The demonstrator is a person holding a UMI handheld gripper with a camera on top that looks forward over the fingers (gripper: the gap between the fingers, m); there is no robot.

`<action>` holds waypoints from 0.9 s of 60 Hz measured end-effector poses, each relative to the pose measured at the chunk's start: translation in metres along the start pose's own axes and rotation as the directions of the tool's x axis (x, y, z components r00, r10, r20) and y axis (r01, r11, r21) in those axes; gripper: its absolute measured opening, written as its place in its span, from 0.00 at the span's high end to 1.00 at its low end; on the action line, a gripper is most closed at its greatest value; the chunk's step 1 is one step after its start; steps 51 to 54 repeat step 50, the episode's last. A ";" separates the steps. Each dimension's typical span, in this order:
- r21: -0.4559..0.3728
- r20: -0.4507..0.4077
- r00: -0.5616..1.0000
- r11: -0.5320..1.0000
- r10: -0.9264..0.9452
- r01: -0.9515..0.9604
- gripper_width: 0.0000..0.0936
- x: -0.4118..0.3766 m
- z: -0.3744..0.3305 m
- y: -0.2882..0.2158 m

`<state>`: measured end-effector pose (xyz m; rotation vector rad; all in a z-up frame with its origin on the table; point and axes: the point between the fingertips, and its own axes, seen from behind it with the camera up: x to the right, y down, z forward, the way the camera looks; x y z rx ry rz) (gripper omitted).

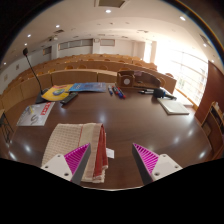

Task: Fold towel

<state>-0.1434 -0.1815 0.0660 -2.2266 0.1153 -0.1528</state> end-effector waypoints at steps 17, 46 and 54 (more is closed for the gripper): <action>0.044 0.033 0.998 0.998 -0.057 0.055 0.09 -0.025 -0.113 0.000; 0.084 0.014 0.998 0.994 -0.068 0.066 0.09 -0.047 -0.284 0.060; 0.088 0.010 0.998 0.994 -0.067 0.065 0.10 -0.046 -0.295 0.063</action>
